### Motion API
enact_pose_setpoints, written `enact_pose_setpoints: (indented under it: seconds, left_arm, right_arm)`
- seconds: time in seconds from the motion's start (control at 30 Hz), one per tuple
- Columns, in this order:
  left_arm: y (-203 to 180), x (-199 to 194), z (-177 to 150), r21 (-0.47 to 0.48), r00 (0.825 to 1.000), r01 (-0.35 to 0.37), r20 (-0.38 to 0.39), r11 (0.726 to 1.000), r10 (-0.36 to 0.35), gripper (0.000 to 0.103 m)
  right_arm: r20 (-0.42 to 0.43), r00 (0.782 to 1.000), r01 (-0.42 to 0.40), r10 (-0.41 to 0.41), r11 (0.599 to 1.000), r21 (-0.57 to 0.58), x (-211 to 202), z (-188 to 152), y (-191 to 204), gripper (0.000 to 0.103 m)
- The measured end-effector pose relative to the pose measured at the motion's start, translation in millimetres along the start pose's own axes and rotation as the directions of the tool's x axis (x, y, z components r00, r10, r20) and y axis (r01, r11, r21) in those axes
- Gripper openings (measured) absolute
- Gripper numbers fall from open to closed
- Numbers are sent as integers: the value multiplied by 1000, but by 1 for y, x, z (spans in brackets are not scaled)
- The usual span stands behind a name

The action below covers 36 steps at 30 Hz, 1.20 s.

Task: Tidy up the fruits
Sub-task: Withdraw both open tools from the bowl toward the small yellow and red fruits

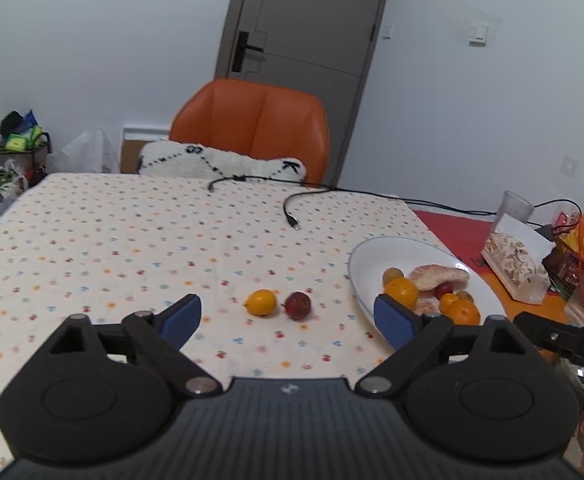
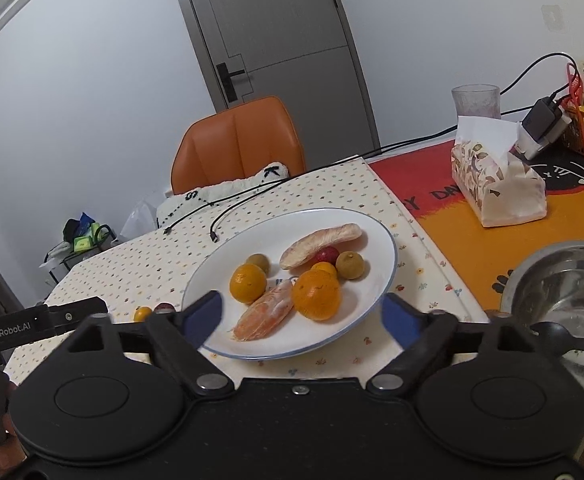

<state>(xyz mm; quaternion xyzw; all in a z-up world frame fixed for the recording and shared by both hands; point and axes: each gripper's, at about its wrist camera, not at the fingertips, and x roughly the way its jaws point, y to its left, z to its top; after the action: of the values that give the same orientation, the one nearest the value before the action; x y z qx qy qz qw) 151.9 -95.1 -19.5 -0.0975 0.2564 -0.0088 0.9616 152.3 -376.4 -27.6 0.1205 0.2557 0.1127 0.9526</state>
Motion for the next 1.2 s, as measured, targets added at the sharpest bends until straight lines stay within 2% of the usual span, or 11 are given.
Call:
enact_pose_setpoints:
  seconds: [0.17,0.5,0.93,1.1,1.2]
  left_arm:
    - [6,-12,-2,26,999,-5,33,1000,5,93]
    - [21,-23,-2,37,1000,15,26,999,-16,93]
    - [52,-26,-7,2,1000,7,13,1000,-7,93]
    - [59,-25,-6,-7,1000,6,13,1000,-6,92]
    - [61,-22,-5,-8,1000,9,11,1000,-9,92]
  right_arm:
    - [1,999,-33,33,999,-13,-4,-1,10,103]
    - [-18,996,-84,83,996,-30,-2,-9,31,103]
    - [-50,986,-164,160,982,-89,8,-18,68,103]
    - [-62,981,-190,184,975,-115,14,-21,82,100]
    - [-72,978,-201,194,973,-116,19,-22,87,93]
